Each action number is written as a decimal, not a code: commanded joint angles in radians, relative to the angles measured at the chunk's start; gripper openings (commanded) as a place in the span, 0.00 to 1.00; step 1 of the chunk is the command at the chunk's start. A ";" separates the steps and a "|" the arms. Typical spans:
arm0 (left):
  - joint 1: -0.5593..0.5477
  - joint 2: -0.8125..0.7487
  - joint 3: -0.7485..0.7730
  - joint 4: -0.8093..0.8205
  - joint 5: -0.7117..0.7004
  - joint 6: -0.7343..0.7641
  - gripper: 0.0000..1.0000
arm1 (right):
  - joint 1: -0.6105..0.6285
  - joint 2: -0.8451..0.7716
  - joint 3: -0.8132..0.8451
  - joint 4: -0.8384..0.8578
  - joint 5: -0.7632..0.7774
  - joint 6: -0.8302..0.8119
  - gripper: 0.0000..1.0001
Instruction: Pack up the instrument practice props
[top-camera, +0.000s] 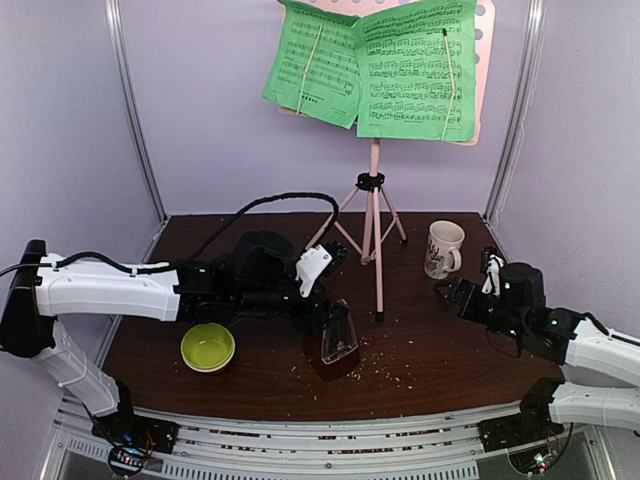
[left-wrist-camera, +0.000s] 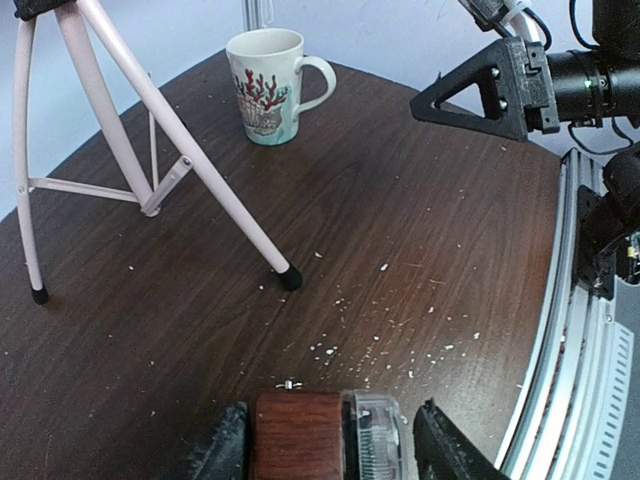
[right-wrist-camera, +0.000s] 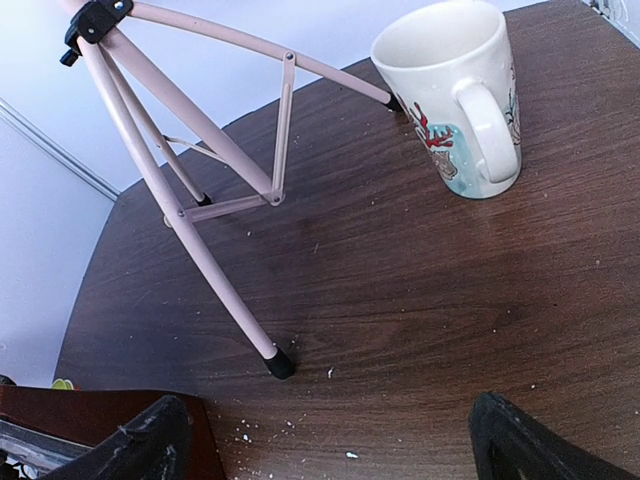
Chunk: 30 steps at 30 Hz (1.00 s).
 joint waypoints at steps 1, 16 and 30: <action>-0.010 0.006 0.014 0.002 -0.044 0.007 0.55 | -0.005 -0.004 -0.007 0.016 -0.006 0.008 1.00; -0.056 0.006 0.043 -0.094 -0.277 -0.097 0.37 | -0.005 -0.048 -0.018 0.027 0.031 0.032 1.00; -0.100 -0.159 -0.007 -0.036 -0.238 -0.213 0.98 | 0.020 0.049 0.074 -0.099 -0.176 0.217 0.90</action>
